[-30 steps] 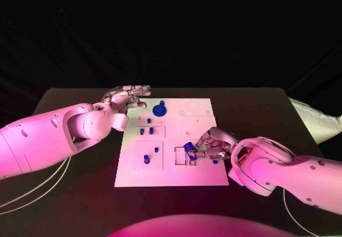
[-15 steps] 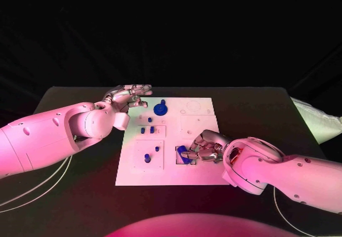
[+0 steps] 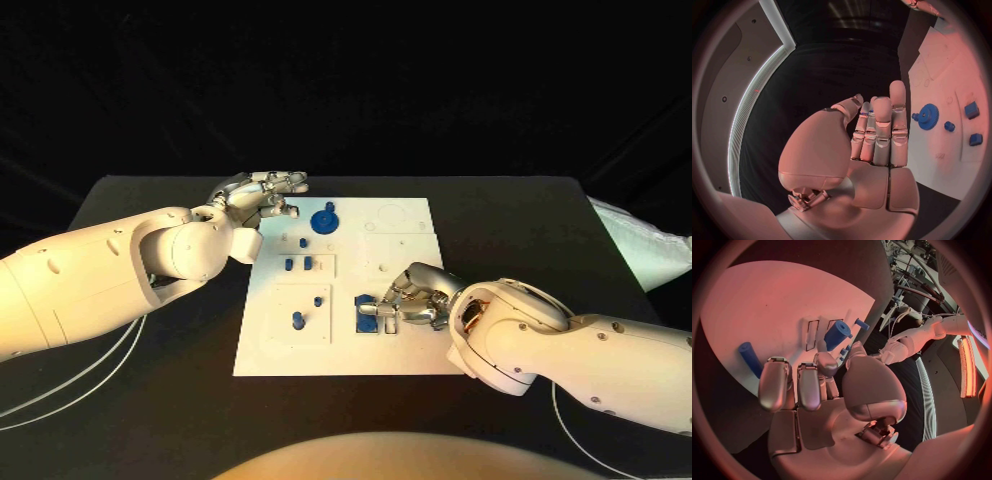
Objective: Assemble the parts on the task board
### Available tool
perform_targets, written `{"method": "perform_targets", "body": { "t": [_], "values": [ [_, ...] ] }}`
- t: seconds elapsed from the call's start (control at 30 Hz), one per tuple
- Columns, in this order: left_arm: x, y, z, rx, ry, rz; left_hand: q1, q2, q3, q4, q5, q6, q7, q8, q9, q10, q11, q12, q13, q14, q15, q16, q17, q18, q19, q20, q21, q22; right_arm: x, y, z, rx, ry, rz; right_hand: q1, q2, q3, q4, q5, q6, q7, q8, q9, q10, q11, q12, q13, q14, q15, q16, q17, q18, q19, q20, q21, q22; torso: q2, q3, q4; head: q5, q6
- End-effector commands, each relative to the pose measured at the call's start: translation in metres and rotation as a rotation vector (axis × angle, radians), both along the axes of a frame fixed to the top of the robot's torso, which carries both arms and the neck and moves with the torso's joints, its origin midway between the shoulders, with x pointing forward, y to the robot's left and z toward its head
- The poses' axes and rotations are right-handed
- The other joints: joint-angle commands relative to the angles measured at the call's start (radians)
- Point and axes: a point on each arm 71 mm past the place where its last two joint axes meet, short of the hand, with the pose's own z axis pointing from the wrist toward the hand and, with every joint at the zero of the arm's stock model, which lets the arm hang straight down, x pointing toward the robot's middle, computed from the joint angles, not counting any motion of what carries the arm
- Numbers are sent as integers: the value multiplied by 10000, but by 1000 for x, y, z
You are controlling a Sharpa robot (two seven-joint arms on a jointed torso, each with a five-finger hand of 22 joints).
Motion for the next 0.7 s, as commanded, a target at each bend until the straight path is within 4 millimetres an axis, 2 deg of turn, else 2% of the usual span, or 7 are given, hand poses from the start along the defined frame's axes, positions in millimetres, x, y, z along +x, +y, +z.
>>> {"method": "perform_targets", "body": {
  "t": [0.03, 0.17, 0.27, 0.33, 0.4, 0.5, 0.7],
  "values": [
    [-1, -3, 1, -86, -64, -217, 104, -4, -1, -47, 6, -79, 23, 61, -6, -80, -14, 52, -4, -63, -22, -31, -11, 112, -71, 25, -35, -10, 0, 2, 2, -154, -437, 181, -64, 2, -48, -25, 2, -27, 9, 23, 29, -96, -6, -61, -9, 514, -25, -35, -2, -134, -42, -19, -40, -1, 1, -1, -4, 19, 7],
    [-1, -3, 1, -78, -61, -220, 104, -4, -1, -47, 6, -79, 23, 61, -6, -80, -14, 52, -4, -63, -22, -31, -11, 112, -71, 25, -35, -10, -2, 4, 3, -252, -457, 490, 619, -12, 30, -147, 305, -58, -10, 102, 206, -47, -33, -94, 43, 526, -41, -29, 20, -146, -21, -26, -24, 51, 2, 0, 0, 1, 11],
    [-1, -3, 1, -74, -60, -219, 104, -4, -1, -47, 6, -79, 23, 61, -6, -80, -14, 52, -4, -63, -22, -31, -11, 112, -71, 25, -35, -10, -4, 6, 2, -353, -423, 772, 1575, 69, 282, -649, 591, -75, -23, 140, 292, -35, -42, -133, 49, 533, -58, -20, 38, -149, -3, -45, -7, 94, 2, -3, -1, -1, 10],
    [-1, -3, 1, -74, -58, -226, 104, -4, -1, -47, 6, -79, 23, 61, -6, -80, -14, 52, -4, -63, -22, -31, -11, 112, -71, 25, -35, -10, -5, 8, 2, -432, -401, 999, 2603, 250, 615, -1259, -151, -56, -24, 198, 388, -14, -63, -177, 46, 543, -91, 10, 91, -162, 29, -70, 27, 174, 6, -8, 10, 2, -13],
    [-1, -3, 1, -76, -57, -231, 104, -4, -1, -47, 6, -79, 23, 61, -6, -80, -14, 52, -4, -63, -22, -31, -11, 112, -71, 25, -35, -10, -6, 9, 2, -487, -430, 1091, 3004, 356, 769, -1532, -773, -32, -42, 238, 448, 57, -80, -100, 131, 552, -93, 42, 143, -180, 60, -74, 62, 253, 4, -11, 9, -4, -7],
    [-1, -3, 1, -74, -54, -232, 104, -4, -1, -47, 6, -79, 23, 61, -6, -80, -14, 52, -4, -63, -22, -31, -11, 112, -71, 25, -35, -10, -6, 10, 2, -580, -487, 1128, 3159, 405, 834, -1670, -886, 0, -64, 272, 494, 113, -96, -51, 183, 560, -98, 65, 181, -191, 83, -76, 90, 312, -5, -12, 6, -6, -6],
    [-1, -3, 1, -66, -40, -231, 104, -4, -1, -47, 6, -79, 23, 61, -6, -80, -14, 52, -4, -63, -22, -31, -11, 112, -71, 25, -35, -10, -4, 10, 1, -742, -579, 1037, 3195, 469, 871, -1742, -765, 34, -84, 309, 545, 126, -115, -127, 122, 566, -111, 86, 214, -195, 96, -85, 105, 341, 1, -14, 11, 4, -32]
  ]
}}
